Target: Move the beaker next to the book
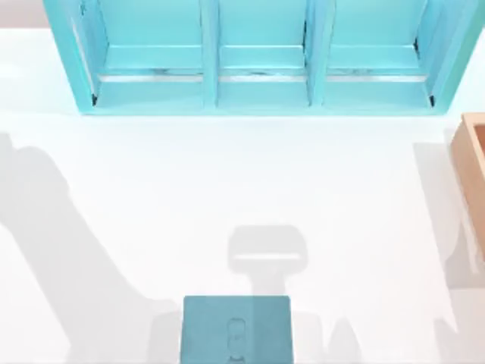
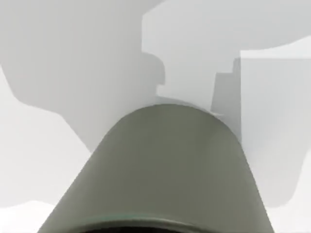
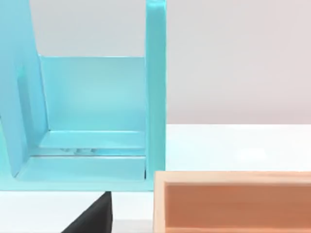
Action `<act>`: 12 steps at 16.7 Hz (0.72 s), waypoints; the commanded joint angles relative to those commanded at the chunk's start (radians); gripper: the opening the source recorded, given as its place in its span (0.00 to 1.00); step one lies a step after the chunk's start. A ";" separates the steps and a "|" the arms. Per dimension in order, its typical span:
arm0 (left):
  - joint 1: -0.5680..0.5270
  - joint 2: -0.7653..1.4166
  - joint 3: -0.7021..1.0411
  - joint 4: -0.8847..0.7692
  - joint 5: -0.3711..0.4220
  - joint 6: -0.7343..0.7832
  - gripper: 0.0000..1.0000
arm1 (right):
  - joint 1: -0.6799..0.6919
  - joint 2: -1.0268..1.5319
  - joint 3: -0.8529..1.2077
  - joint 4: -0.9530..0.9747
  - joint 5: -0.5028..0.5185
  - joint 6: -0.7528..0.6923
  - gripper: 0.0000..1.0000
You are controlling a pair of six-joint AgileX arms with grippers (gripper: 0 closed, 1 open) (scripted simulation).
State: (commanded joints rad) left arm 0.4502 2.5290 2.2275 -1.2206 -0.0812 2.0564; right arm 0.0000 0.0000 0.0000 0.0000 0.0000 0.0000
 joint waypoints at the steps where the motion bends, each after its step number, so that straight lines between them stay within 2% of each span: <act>1: 0.000 0.000 0.000 0.000 0.000 0.000 0.47 | 0.000 0.000 0.000 0.000 0.000 0.000 1.00; 7: 0.000 0.000 0.000 0.000 0.000 0.000 0.02 | 0.000 0.000 0.000 0.000 0.000 0.000 1.00; 12: 0.000 0.000 0.000 0.000 0.000 0.000 0.00 | 0.000 0.000 0.000 0.000 0.000 0.000 1.00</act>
State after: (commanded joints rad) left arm 0.4502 2.5290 2.2275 -1.2206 -0.0812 2.0564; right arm 0.0000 0.0000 0.0000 0.0000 0.0000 0.0000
